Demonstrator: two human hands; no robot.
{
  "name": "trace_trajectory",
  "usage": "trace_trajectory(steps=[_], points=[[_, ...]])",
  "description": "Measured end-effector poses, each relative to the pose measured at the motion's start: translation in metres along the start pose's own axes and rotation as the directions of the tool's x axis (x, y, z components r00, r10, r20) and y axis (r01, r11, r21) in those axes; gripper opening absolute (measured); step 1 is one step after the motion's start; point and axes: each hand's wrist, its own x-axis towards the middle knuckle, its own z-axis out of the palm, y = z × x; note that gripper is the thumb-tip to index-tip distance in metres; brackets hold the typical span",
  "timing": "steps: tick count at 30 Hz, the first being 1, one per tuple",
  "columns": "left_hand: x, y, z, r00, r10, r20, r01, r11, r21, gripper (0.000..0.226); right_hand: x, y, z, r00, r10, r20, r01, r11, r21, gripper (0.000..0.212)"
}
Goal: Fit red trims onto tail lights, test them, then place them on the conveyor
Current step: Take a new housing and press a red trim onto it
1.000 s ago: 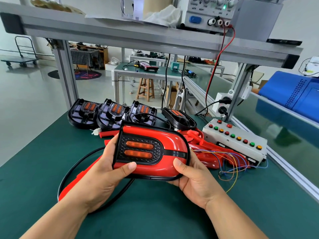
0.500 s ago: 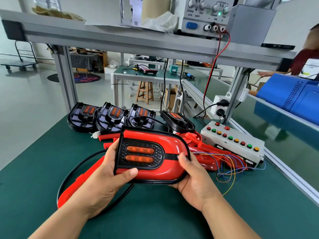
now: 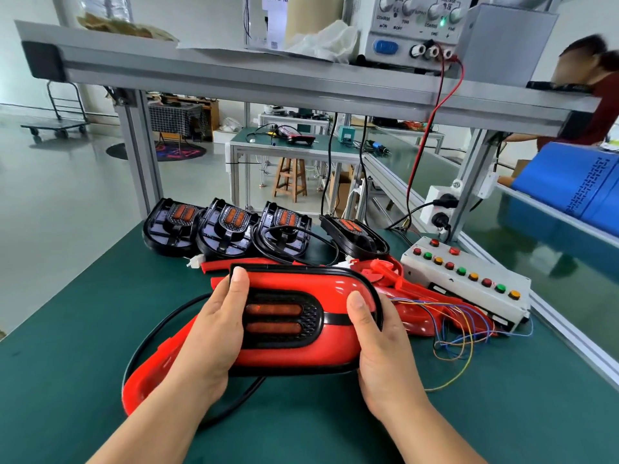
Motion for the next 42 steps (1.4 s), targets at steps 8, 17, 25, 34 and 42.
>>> trace_trajectory(steps=[8,17,25,34,42], points=[[0.000,0.001,-0.001,1.000,0.002,-0.019,-0.004,0.996,-0.090,0.043,-0.002,0.001,0.001,1.000,-0.009,-0.008,0.009,0.999,0.043,0.054],[0.000,-0.006,-0.005,0.999,0.042,0.032,-0.040,0.997,-0.058,0.054,-0.002,-0.001,-0.005,0.989,0.136,0.055,-0.143,0.976,0.166,0.063],[-0.009,-0.009,0.000,0.993,-0.028,0.118,0.028,1.000,0.005,0.021,0.002,-0.009,-0.013,0.989,0.150,0.016,-0.150,0.973,0.177,0.040],[-0.004,-0.014,-0.007,0.988,-0.077,0.132,0.085,0.995,-0.055,0.078,0.001,-0.014,-0.011,0.989,0.147,0.006,-0.145,0.973,0.181,0.045],[-0.005,-0.012,-0.002,0.995,-0.028,0.092,0.033,0.998,-0.061,0.049,0.001,-0.011,-0.010,0.989,0.146,0.015,-0.147,0.975,0.166,0.039]])
